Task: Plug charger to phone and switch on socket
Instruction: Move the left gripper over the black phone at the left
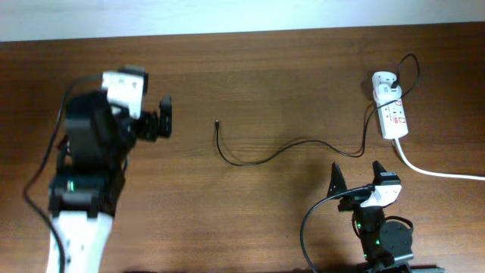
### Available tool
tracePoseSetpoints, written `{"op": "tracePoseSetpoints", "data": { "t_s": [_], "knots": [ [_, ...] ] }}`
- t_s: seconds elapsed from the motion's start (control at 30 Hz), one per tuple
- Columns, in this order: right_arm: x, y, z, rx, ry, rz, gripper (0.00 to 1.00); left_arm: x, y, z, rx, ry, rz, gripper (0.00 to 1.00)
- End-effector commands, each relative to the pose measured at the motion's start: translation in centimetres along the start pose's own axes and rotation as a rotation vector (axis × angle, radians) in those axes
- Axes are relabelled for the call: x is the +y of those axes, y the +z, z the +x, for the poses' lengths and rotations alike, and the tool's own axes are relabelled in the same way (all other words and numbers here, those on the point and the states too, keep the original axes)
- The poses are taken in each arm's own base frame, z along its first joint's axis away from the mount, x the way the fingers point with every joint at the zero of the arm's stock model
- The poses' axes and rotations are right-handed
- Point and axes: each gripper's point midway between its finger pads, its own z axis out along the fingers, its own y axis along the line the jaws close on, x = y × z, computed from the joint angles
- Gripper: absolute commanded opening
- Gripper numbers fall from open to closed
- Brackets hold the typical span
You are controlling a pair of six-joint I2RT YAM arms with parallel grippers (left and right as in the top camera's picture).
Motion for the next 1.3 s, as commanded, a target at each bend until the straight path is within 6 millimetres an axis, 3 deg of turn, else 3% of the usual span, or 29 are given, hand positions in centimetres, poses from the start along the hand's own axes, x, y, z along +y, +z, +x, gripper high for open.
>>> {"op": "tracePoseSetpoints", "data": {
  "t_s": [0.0,0.17,0.4,0.63,0.87,1.03,1.2,1.27],
  "knots": [
    [-0.2,0.0,0.3,0.005,-0.007,0.006,0.99,0.1,2.3,-2.1,0.079,0.001,0.045,0.99],
    [-0.2,0.0,0.3,0.005,-0.007,0.006,0.99,-1.1,3.9,-1.4,0.274,-0.035,0.146,0.99],
    [-0.2,0.0,0.3,0.005,-0.007,0.006,0.99,-1.1,4.6,-1.3,0.280,-0.044,0.158,0.99],
    [-0.2,0.0,0.3,0.005,-0.007,0.006,0.99,4.5,8.7,4.0,0.443,-0.376,0.018,0.97],
    [-0.2,0.0,0.3,0.005,-0.007,0.006,0.99,11.3,9.3,8.3,0.531,-0.535,-0.273,0.99],
    [-0.2,0.0,0.3,0.005,-0.007,0.006,0.99,13.9,10.3,11.7,0.595,-0.639,-0.396,0.99],
    [-0.2,0.0,0.3,0.005,-0.007,0.006,0.99,18.1,9.5,15.9,0.658,-0.774,-0.482,0.99],
    [-0.2,0.0,0.3,0.005,-0.007,0.006,0.99,18.8,9.3,17.4,0.692,-0.814,-0.505,0.99]
  ]
}}
